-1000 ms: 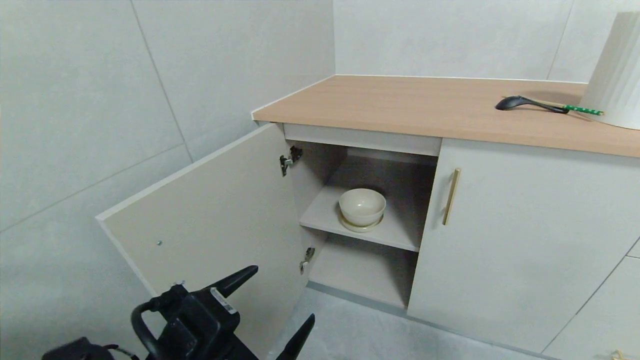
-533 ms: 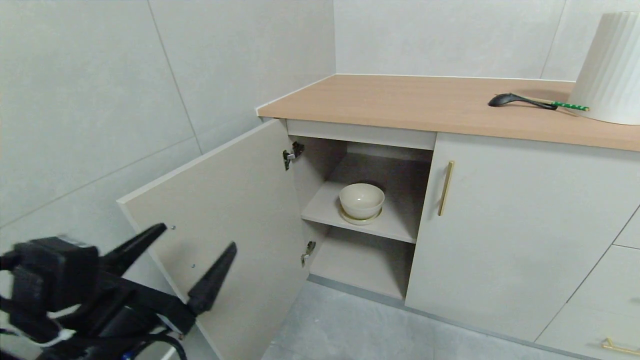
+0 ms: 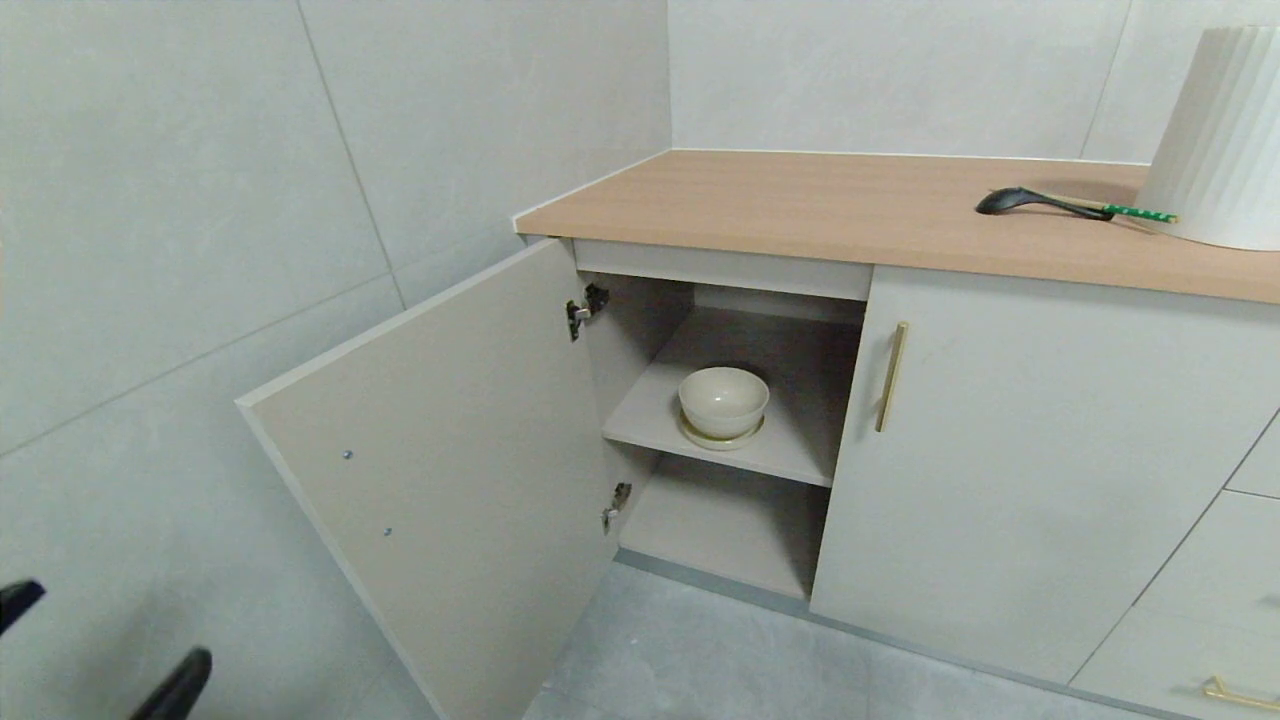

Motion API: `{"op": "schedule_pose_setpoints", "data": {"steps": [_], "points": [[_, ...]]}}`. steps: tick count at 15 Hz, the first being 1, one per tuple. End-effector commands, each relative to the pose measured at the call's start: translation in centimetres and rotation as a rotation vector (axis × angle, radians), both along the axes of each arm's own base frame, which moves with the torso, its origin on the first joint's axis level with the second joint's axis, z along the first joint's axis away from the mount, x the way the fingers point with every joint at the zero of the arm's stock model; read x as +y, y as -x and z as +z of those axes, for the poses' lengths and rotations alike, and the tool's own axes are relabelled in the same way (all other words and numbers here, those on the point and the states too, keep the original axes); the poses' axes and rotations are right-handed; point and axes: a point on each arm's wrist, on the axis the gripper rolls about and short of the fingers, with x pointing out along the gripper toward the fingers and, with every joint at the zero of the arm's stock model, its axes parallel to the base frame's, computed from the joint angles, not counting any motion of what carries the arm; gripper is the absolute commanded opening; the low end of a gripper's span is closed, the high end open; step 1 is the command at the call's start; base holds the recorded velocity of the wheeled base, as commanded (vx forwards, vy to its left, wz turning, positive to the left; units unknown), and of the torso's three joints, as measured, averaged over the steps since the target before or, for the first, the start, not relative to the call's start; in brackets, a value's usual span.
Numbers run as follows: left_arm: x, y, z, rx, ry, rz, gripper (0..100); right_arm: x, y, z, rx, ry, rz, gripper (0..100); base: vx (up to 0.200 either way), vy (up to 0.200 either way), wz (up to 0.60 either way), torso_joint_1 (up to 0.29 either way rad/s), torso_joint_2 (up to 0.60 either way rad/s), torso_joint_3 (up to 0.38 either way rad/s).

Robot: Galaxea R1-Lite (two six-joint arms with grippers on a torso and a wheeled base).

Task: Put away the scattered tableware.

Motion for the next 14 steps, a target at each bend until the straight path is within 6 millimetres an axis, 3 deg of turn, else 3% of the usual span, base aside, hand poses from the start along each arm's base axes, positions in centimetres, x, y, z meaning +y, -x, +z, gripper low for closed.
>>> {"op": "schedule_pose_setpoints", "data": {"steps": [1, 2, 3, 4, 7, 14], "points": [[0.7, 4.4, -4.5, 0.055, 0.023, 0.032, 100, 0.0, 0.0, 0.0, 0.001, -0.001, -0.001, 100, 0.000, 0.000, 0.00, 0.000, 0.00, 0.000], [0.7, 4.4, -4.5, 0.055, 0.023, 0.032, 100, 0.0, 0.0, 0.0, 0.001, -0.001, -0.001, 100, 0.000, 0.000, 0.00, 0.000, 0.00, 0.000], [0.8, 4.4, -6.1, 0.210, 0.012, 0.110, 100, 0.0, 0.0, 0.0, 0.001, -0.001, -0.001, 100, 0.000, 0.000, 0.00, 0.000, 0.00, 0.000], [0.8, 4.4, -6.2, 0.224, 0.060, 0.131, 100, 0.0, 0.0, 0.0, -0.002, -0.011, -0.003, 100, 0.000, 0.000, 0.00, 0.000, 0.00, 0.000], [0.7, 5.2, -6.3, 0.118, 0.032, 0.224, 100, 0.2, 0.4, -0.3, -0.036, 0.061, 0.141, 100, 0.000, 0.000, 0.00, 0.000, 0.00, 0.000], [0.7, 5.2, -6.4, 0.123, 0.055, 0.223, 100, 0.1, 0.4, -0.6, 0.007, 0.122, 0.109, 100, 0.000, 0.000, 0.00, 0.000, 0.00, 0.000]]}}
